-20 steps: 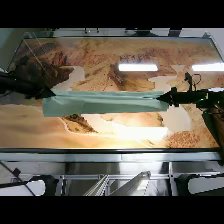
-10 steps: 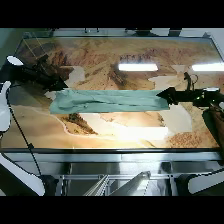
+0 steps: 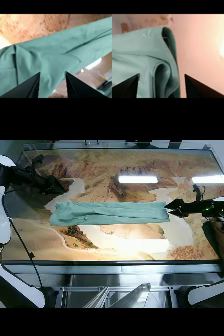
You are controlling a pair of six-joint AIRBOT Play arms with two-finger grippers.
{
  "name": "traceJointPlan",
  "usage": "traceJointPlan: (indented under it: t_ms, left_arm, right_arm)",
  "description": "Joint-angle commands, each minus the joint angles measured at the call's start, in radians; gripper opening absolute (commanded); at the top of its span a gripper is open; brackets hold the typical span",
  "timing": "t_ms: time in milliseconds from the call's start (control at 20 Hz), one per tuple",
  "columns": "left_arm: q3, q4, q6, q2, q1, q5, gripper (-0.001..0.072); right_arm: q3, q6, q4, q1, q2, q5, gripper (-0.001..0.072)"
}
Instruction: Fold the shirts.
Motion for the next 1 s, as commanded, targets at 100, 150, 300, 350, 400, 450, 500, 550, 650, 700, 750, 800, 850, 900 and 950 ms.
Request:
traceJointPlan:
  t_ms: [100,150,300,350,400,450,500,550,650,700,750,800,850,900,950]
  left_arm:
    - [-0.103,-0.106,-0.003,0.020,-0.121,0.007,0.0339]
    - [-0.124,-0.103,-0.003,0.020,-0.158,0.025,0.0338]
    - [-0.182,-0.085,0.018,0.020,-0.277,0.119,0.0192]
    - [-0.203,-0.084,0.024,0.020,-0.317,0.164,0.0127]
    - [-0.220,-0.061,0.023,0.020,-0.360,0.225,0.0107]
    - [-0.236,-0.020,0.022,0.020,-0.409,0.302,0.0107]
    - [-0.247,0.011,0.014,0.017,-0.462,0.369,0.0107]
    - [-0.246,0.018,0.004,0.005,-0.511,0.407,0.0106]
    - [-0.179,0.018,-0.020,-0.061,-0.600,0.399,0.0032]
    - [-0.129,0.018,-0.042,-0.106,-0.636,0.380,0.0014]
    - [-0.076,0.018,-0.065,-0.151,-0.666,0.363,0.0014]
    - [-0.026,0.017,-0.087,-0.192,-0.690,0.349,0.0013]
    - [0.023,0.016,-0.105,-0.232,-0.707,0.334,0.0014]
    - [0.069,0.008,-0.129,-0.271,-0.722,0.311,0.0014]
    - [0.102,0.005,-0.139,-0.298,-0.731,0.289,0.0014]
  right_arm:
    - [0.005,0.054,-0.011,0.126,-0.055,0.006,0.0088]
    - [0.007,0.057,-0.010,0.132,-0.053,0.010,0.0017]
    - [0.026,0.065,-0.018,0.103,-0.016,0.079,0.0016]
    - [0.031,0.077,-0.026,0.084,0.010,0.106,0.0016]
    - [0.036,0.087,-0.025,0.063,0.045,0.140,0.0016]
    - [0.039,0.091,-0.016,0.043,0.085,0.175,0.0017]
    - [0.039,0.091,-0.006,0.031,0.127,0.205,0.0016]
    - [0.039,0.091,0.008,0.023,0.173,0.228,0.0016]
    - [0.040,0.090,0.064,0.020,0.269,0.259,0.0016]
    - [0.042,0.090,0.100,0.027,0.315,0.277,0.0017]
    - [0.043,0.090,0.134,0.041,0.359,0.293,0.0016]
    - [0.043,0.090,0.162,0.060,0.396,0.303,0.0016]
    - [0.043,0.090,0.184,0.084,0.432,0.298,0.0016]
    - [0.043,0.091,0.199,0.110,0.459,0.291,0.0016]
    - [0.043,0.092,0.215,0.142,0.478,0.286,0.0016]
